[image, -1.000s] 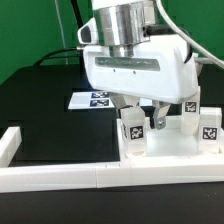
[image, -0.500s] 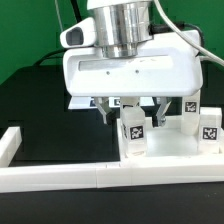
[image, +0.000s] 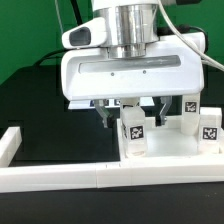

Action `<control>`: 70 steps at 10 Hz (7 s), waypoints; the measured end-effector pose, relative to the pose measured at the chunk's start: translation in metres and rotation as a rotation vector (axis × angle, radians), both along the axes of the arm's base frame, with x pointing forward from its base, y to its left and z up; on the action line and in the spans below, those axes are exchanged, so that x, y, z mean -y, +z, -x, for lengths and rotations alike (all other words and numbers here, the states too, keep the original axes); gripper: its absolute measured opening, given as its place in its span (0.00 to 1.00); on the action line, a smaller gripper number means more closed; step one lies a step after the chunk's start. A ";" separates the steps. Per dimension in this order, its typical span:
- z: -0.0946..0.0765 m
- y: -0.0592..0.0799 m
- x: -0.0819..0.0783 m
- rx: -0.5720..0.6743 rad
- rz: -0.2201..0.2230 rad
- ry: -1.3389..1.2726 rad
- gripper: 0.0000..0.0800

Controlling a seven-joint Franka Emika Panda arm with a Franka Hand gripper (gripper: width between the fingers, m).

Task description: Assemble square table

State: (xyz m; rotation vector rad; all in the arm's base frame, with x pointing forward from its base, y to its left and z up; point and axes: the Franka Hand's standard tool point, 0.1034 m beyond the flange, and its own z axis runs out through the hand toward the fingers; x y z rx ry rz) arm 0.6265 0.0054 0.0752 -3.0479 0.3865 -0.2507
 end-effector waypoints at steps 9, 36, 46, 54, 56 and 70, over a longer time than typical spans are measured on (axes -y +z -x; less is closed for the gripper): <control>0.001 -0.004 0.008 -0.091 -0.176 -0.973 0.36; 0.000 -0.001 0.003 -0.158 -0.163 -1.008 0.36; 0.004 -0.005 -0.007 -0.134 -0.128 -0.832 0.81; 0.000 -0.004 -0.002 -0.072 -0.031 -0.227 0.64; 0.000 -0.005 -0.003 -0.078 -0.053 -0.372 0.45; 0.003 -0.008 -0.003 -0.142 -0.291 -1.429 0.46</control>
Offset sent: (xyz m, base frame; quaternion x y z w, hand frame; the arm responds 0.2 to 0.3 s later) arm 0.0000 0.0000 0.0000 0.0000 0.0000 0.1296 0.9916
